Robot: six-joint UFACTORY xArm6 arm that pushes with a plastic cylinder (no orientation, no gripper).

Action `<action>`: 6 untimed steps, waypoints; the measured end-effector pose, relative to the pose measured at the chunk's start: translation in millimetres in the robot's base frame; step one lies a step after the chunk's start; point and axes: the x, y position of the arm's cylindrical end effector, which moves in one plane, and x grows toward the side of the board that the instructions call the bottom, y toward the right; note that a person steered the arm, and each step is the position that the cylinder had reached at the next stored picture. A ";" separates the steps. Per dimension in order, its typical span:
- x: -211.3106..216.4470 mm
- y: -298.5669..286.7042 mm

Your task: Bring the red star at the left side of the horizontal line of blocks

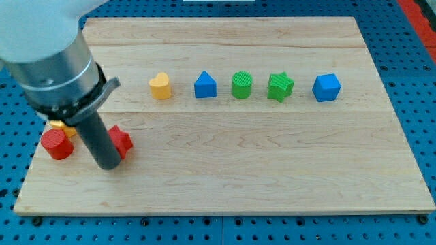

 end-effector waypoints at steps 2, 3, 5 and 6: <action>-66.8 1.9; -59.1 24.4; -84.4 8.8; -94.3 -16.3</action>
